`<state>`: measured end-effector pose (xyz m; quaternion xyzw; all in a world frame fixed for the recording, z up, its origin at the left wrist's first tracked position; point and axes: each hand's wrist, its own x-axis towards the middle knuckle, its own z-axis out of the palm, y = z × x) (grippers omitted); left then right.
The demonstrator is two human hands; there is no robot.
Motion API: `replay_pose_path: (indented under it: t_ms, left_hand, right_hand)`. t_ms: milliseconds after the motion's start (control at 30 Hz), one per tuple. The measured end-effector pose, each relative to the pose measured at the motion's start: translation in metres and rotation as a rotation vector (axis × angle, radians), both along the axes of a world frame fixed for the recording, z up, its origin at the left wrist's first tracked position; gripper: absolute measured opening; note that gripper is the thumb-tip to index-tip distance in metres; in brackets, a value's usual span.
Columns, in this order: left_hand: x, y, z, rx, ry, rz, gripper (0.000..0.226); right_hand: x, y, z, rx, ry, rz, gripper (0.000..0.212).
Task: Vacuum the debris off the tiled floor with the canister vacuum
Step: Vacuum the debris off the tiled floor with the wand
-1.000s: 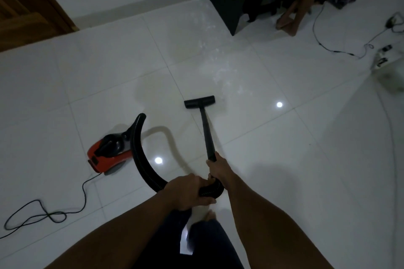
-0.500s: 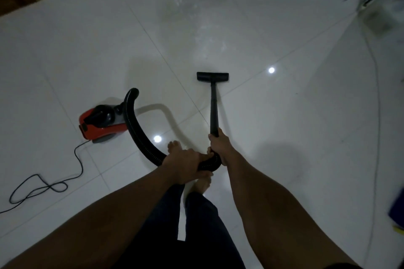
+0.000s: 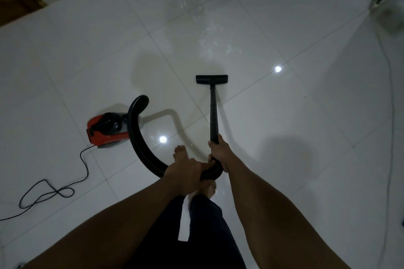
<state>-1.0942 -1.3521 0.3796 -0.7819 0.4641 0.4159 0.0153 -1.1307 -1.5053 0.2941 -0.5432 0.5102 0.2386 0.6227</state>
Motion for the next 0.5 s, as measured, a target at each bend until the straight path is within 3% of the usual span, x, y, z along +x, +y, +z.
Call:
replay_pose_path:
  t_ms: [500]
  left_hand:
    - [0.127,-0.031,0.0,-0.103,0.025,0.253,0.067]
  right_hand:
    - [0.146,-0.037,-0.008,0.015,-0.005,0.007,0.043]
